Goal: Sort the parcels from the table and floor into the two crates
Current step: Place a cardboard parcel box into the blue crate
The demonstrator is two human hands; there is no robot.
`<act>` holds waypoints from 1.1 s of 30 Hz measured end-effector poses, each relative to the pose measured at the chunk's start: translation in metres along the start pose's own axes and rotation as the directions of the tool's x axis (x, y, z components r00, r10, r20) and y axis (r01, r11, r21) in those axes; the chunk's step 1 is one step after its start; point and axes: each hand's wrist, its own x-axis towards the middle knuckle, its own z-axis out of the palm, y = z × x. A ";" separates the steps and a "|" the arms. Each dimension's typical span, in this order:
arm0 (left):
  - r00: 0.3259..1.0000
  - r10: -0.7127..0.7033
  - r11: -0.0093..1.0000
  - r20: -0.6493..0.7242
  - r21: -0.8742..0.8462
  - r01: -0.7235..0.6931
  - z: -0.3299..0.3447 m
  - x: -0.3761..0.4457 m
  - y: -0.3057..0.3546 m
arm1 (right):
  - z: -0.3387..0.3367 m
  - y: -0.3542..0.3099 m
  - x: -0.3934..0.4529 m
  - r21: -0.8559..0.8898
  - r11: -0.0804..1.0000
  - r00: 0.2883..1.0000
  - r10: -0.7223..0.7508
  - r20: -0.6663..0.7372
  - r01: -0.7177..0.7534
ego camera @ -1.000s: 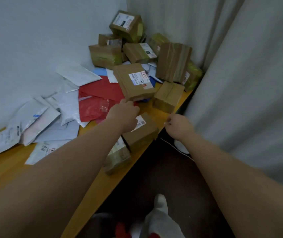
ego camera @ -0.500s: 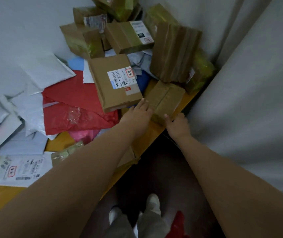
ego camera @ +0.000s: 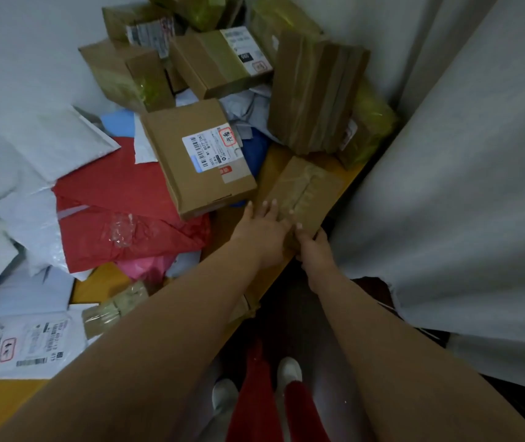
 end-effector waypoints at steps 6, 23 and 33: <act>0.998 -0.001 0.819 -0.055 -0.573 -0.031 -0.005 -0.024 0.001 | -0.013 0.005 -0.031 0.049 0.998 0.998 0.032 -0.054 -0.029; 0.857 -0.332 0.465 -0.394 -0.859 -0.215 -0.025 -0.071 -0.014 | 0.004 -0.061 -0.100 -0.047 0.922 0.919 -0.386 -0.084 0.383; 0.660 -0.347 0.614 -0.667 -0.693 -0.377 -0.034 -0.092 -0.007 | 0.010 -0.078 -0.115 0.152 0.903 0.916 -0.400 -0.045 0.402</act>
